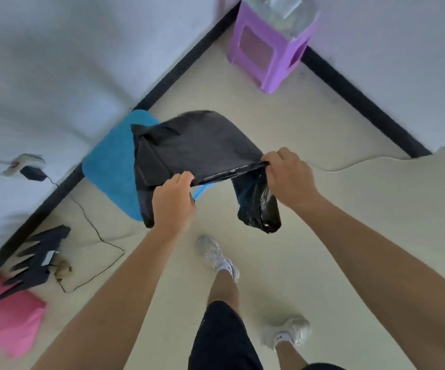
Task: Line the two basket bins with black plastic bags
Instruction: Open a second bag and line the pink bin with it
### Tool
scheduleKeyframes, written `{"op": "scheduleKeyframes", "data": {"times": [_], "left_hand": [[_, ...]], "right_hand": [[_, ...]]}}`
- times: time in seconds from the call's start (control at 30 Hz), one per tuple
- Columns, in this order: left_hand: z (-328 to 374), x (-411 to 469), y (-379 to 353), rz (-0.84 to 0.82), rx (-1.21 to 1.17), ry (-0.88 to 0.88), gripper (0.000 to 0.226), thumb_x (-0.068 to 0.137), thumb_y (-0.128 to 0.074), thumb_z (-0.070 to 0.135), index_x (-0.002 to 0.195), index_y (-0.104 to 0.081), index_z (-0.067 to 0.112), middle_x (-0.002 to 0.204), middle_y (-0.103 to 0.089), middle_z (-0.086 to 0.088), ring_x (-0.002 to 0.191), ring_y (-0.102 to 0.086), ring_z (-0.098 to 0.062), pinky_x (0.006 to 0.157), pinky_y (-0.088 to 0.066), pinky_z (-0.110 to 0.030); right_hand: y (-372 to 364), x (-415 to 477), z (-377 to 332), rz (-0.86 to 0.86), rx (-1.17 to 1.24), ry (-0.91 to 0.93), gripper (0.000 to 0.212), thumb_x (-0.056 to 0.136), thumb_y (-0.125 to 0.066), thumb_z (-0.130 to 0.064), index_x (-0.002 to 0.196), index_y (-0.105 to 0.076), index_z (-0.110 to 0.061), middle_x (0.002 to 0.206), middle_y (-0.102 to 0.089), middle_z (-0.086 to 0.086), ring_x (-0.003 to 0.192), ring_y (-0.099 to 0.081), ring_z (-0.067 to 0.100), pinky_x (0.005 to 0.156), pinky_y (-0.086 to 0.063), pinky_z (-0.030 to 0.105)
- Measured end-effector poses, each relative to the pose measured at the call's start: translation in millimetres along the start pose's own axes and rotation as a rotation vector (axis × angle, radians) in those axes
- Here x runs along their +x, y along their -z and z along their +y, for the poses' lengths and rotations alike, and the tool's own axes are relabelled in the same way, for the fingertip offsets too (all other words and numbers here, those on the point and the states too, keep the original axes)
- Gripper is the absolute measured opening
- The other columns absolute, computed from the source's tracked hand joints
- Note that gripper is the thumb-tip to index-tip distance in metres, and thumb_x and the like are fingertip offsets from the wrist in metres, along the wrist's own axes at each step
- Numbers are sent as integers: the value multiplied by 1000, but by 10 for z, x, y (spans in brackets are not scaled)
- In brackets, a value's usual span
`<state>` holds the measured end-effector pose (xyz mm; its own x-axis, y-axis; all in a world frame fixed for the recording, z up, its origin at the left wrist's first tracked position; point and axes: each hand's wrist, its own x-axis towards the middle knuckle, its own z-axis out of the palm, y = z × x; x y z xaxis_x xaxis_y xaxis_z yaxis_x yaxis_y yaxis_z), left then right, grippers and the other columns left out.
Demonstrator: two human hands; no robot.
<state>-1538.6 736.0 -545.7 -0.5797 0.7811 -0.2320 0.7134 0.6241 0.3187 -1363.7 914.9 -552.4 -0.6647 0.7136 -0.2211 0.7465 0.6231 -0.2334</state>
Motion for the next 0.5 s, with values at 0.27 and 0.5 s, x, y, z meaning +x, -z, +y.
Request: {"op": "scheduleKeyframes", "data": {"times": [0.27,0.5], "left_hand": [[3023,-973,621,-54,78,-612,34,73,-57,-5,105,-53,5,97,-58,-11,92,-52,-34,73,-41,-43],[6004,-2848,120,-141,-136,-1015,23,76,-53,6,97,-48,12,93,-51,-2,89,-47,-27,75,-38,-39]], "right_hand": [[1719,-2373,1830,170,366,-720,26,90,-41,-14,110,-54,-25,86,-62,1,71,-57,25,58,-44,33],[2598,-5503,3728,501,1202,-1101,26,90,-42,-17,99,-64,-7,86,-62,7,66,-59,20,57,-50,30]]}}
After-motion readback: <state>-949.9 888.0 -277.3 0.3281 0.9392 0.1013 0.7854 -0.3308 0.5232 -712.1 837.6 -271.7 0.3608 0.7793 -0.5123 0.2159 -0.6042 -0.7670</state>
